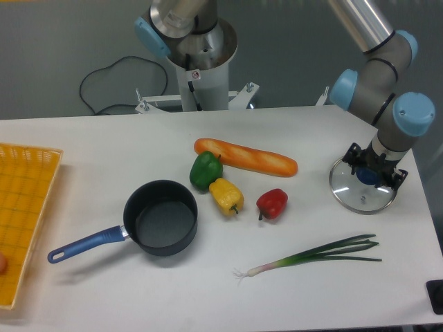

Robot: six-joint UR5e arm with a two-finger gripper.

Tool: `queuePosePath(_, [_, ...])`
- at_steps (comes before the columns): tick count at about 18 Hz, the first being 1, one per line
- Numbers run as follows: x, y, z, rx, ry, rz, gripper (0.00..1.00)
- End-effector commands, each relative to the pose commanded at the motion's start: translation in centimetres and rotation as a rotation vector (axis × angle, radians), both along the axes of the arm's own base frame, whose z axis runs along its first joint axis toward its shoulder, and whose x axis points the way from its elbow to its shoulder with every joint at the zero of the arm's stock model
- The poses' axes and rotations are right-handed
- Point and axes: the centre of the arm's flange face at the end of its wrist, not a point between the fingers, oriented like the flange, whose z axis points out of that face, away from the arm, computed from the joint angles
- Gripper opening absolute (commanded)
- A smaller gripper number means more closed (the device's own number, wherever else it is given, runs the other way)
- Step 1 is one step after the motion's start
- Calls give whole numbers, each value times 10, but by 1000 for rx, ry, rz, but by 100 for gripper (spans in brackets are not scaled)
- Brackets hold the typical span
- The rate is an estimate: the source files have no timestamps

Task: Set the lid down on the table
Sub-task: 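Open the gripper to release the lid knob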

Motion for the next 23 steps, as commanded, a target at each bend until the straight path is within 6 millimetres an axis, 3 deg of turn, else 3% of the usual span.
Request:
queuePosePath(9, [0,0,4,1,5,2,76])
queuePosePath(20, [0,0,14,4,20,3,99])
queuePosePath(23, [2,0,20,6,27,6,100])
